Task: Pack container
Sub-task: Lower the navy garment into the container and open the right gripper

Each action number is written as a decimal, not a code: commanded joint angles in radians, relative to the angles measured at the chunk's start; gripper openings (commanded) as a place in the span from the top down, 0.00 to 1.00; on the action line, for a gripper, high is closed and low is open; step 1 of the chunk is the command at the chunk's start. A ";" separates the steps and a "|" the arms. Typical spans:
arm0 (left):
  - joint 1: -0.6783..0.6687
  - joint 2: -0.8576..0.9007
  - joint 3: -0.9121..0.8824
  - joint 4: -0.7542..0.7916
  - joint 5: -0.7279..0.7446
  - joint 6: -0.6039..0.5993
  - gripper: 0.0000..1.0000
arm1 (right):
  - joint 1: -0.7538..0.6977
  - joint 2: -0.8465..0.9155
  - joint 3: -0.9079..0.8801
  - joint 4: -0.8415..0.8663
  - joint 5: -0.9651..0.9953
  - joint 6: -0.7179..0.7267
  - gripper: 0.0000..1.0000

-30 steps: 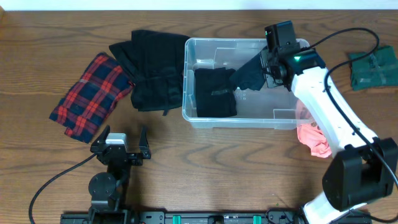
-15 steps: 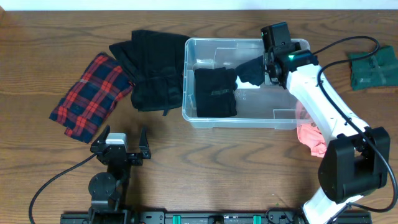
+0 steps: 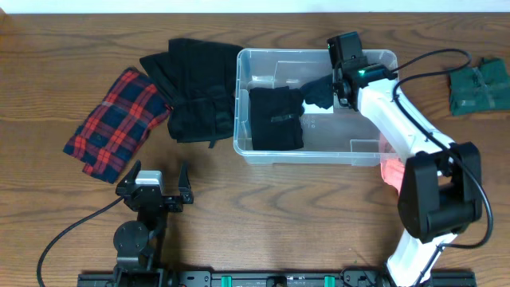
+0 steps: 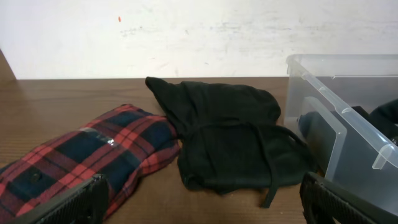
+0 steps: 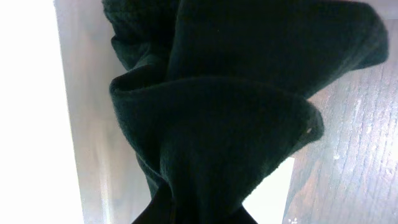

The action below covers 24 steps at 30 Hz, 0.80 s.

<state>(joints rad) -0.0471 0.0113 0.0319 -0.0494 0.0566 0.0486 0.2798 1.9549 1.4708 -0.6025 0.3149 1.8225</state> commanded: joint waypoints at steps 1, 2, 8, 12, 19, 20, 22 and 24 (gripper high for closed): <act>-0.003 0.001 -0.027 -0.016 0.004 -0.008 0.02 | 0.008 0.039 -0.002 0.009 0.031 0.013 0.91; -0.003 0.001 -0.027 -0.015 0.004 -0.008 0.02 | 0.010 0.047 -0.002 0.010 0.026 0.013 0.90; -0.003 0.001 -0.027 -0.015 0.004 -0.008 0.02 | 0.015 0.049 -0.001 0.053 0.025 -0.080 0.24; -0.003 0.001 -0.027 -0.015 0.004 -0.008 0.02 | 0.015 0.043 -0.001 0.129 0.005 -0.230 0.01; -0.003 0.001 -0.027 -0.015 0.004 -0.008 0.02 | 0.017 -0.024 -0.001 0.180 -0.052 -0.369 0.01; -0.003 0.001 -0.027 -0.015 0.004 -0.008 0.02 | 0.017 -0.042 -0.001 0.179 -0.063 -0.390 0.01; -0.003 0.001 -0.027 -0.016 0.004 -0.008 0.02 | 0.017 -0.076 -0.001 0.168 -0.084 -0.415 0.01; -0.003 0.001 -0.027 -0.015 0.004 -0.008 0.02 | 0.018 -0.108 -0.001 0.141 -0.109 -0.414 0.01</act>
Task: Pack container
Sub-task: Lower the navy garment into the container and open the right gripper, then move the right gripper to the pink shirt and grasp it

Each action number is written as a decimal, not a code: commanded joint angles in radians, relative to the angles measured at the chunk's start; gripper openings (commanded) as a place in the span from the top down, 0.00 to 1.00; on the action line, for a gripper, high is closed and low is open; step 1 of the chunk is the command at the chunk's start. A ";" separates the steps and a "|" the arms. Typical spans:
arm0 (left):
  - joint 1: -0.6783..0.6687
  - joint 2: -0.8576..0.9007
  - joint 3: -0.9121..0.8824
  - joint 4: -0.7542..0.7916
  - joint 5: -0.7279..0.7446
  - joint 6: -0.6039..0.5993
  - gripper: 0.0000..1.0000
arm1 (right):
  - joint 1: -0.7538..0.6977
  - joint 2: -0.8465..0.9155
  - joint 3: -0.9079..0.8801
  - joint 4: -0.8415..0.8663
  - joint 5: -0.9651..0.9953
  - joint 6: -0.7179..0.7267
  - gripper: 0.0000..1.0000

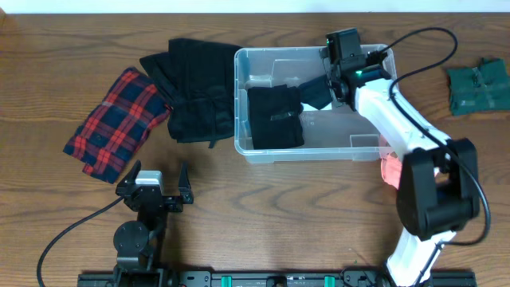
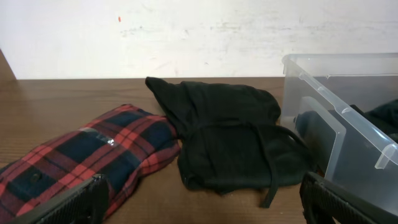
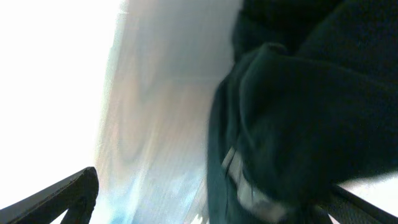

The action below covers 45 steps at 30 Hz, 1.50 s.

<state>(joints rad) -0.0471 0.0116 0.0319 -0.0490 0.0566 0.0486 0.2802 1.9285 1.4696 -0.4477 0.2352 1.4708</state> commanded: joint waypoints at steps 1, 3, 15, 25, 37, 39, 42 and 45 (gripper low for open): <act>-0.003 0.001 -0.027 -0.016 0.004 -0.008 0.02 | 0.018 -0.094 0.000 -0.022 -0.047 -0.063 0.01; -0.003 0.001 -0.027 -0.016 0.004 -0.008 0.02 | 0.021 -0.120 0.000 -0.046 -0.083 -0.063 0.01; -0.003 0.001 -0.027 -0.016 0.004 -0.008 0.02 | 0.013 -0.153 0.000 -0.095 -0.261 -0.694 0.01; -0.003 0.001 -0.027 -0.016 0.004 -0.008 0.02 | -0.124 -0.389 0.001 -0.394 -0.298 -1.122 0.01; -0.003 0.001 -0.027 -0.016 0.004 -0.008 0.02 | -0.491 -0.455 -0.006 -0.737 -0.262 -1.170 0.01; -0.003 0.001 -0.027 -0.016 0.004 -0.008 0.02 | -0.537 -0.444 -0.023 -0.752 -0.262 -1.172 0.01; -0.003 0.001 -0.027 -0.016 0.004 -0.008 0.02 | -0.605 -0.429 -0.084 -0.724 -0.263 -1.172 0.01; -0.003 0.001 -0.027 -0.016 0.004 -0.008 0.02 | -0.655 -0.420 -0.160 -0.679 -0.290 -1.173 0.01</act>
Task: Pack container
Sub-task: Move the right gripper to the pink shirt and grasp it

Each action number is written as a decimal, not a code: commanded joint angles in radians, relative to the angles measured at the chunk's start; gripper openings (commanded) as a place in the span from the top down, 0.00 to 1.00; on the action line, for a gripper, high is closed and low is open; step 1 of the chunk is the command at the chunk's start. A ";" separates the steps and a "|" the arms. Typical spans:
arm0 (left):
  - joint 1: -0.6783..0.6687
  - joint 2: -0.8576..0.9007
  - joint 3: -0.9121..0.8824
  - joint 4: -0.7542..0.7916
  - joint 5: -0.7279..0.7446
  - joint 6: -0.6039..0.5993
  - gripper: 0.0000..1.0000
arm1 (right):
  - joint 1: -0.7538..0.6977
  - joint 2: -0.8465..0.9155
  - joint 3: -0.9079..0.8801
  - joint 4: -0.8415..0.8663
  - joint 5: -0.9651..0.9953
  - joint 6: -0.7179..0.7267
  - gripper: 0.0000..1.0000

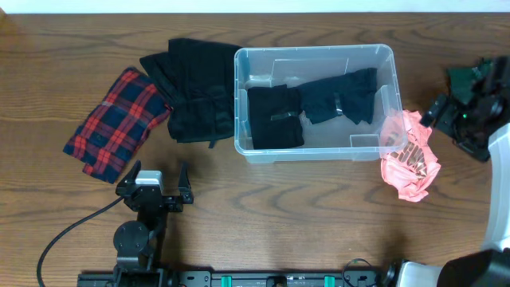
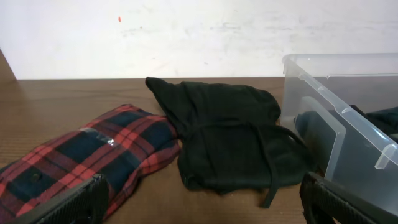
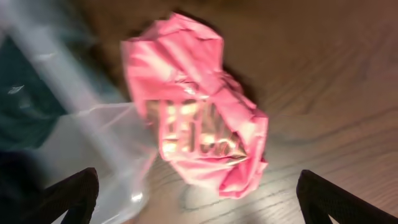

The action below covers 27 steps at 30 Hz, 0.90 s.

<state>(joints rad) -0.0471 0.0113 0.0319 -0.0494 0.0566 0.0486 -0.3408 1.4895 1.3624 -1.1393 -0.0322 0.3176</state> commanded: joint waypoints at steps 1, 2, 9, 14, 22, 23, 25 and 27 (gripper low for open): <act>-0.003 0.001 -0.027 -0.015 0.004 -0.008 0.02 | -0.051 0.021 -0.089 0.037 -0.043 -0.020 0.01; -0.003 0.001 -0.027 -0.015 0.004 -0.008 0.02 | -0.060 0.021 -0.112 0.052 -0.056 -0.020 0.01; -0.003 0.001 -0.027 -0.015 0.004 -0.008 0.02 | -0.097 0.023 -0.321 0.259 -0.070 -0.028 0.01; -0.003 0.001 -0.027 -0.015 0.004 -0.008 0.02 | -0.115 0.035 -0.421 0.389 -0.070 -0.027 0.01; -0.003 0.001 -0.027 -0.015 0.004 -0.008 0.02 | -0.117 0.045 -0.565 0.595 -0.101 -0.027 0.01; -0.003 0.001 -0.027 -0.015 0.004 -0.008 0.02 | -0.117 0.045 -0.578 0.613 -0.114 -0.027 0.01; -0.003 0.001 -0.027 -0.015 0.004 -0.008 0.02 | -0.117 0.045 -0.599 0.637 -0.134 -0.027 0.01; -0.003 0.001 -0.027 -0.015 0.004 -0.008 0.02 | -0.117 0.045 -0.617 0.655 -0.134 -0.027 0.02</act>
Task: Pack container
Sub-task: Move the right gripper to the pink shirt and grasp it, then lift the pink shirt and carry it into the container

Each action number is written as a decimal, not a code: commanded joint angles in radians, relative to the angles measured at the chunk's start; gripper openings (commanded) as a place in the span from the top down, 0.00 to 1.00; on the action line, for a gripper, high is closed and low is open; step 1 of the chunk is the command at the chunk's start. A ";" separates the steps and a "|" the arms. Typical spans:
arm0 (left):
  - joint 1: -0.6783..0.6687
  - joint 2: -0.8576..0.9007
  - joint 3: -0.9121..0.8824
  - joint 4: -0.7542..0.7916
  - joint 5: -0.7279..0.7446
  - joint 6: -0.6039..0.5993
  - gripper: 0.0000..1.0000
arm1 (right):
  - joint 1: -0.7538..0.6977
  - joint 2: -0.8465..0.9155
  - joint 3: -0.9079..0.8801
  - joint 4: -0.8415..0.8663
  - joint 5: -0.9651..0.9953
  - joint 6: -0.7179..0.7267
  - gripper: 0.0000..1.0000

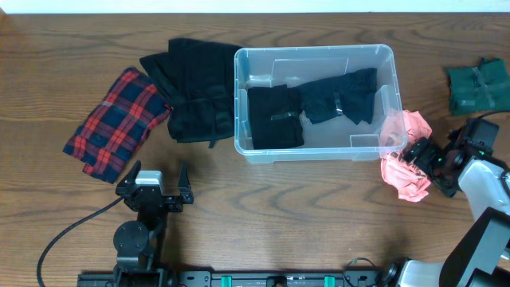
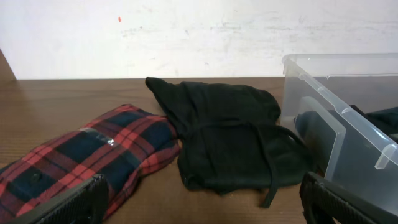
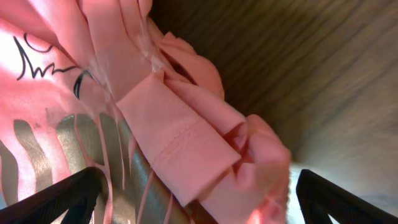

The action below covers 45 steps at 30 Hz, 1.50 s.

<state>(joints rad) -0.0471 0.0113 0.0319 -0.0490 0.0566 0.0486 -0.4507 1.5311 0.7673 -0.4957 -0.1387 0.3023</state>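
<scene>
The clear plastic container stands at the table's middle and holds two black garments. A crumpled pink garment lies on the table against the container's right front corner. My right gripper is low at this pink cloth, open, with one finger on each side of it. At the front left my left gripper is parked and open, holding nothing. It faces a red plaid garment and a black pile.
A folded green garment lies at the far right edge, behind the right arm. The plaid garment and the black pile lie left of the container, the pile touching its left wall. Bare wood runs along the front of the table.
My right gripper was raised at the table's right edge near the green garment. Now it is down at the pink garment, with its open fingers around the cloth. Nothing else moved.
First my right gripper held a black garment over the container's right half. Then it stood open inside, the cloth beneath it and the container nudged slightly back. Later the garment lay in the container and the arm was away at the right. Now it straddles the pink garment.
</scene>
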 commanded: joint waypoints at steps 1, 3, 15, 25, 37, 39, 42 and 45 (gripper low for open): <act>-0.003 0.001 -0.027 -0.016 0.004 -0.008 0.02 | -0.007 0.003 -0.030 0.021 -0.027 -0.012 0.04; -0.003 0.001 -0.027 -0.016 0.004 -0.008 0.02 | -0.006 0.003 -0.042 0.036 -0.027 -0.012 0.07; -0.003 0.001 -0.027 -0.016 0.004 -0.008 0.02 | -0.006 0.003 -0.061 0.056 -0.027 -0.013 0.69; -0.003 0.001 -0.027 -0.016 0.004 -0.008 0.02 | -0.007 -0.005 -0.060 0.054 -0.027 -0.013 0.99; -0.003 0.001 -0.027 -0.016 0.004 -0.008 0.02 | -0.007 -0.235 0.136 -0.138 -0.027 -0.037 0.99; -0.003 0.001 -0.027 -0.016 0.004 -0.008 0.02 | -0.006 -0.269 0.174 -0.173 -0.030 -0.037 0.99; -0.003 0.001 -0.027 -0.016 0.004 -0.008 0.02 | -0.006 -0.312 0.233 -0.230 -0.050 -0.037 0.99; -0.003 0.001 -0.027 -0.016 0.004 -0.008 0.02 | -0.006 -0.342 0.285 -0.264 -0.086 -0.037 0.99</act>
<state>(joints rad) -0.0471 0.0113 0.0319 -0.0494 0.0566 0.0486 -0.4526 1.2228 0.9974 -0.7494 -0.1810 0.2768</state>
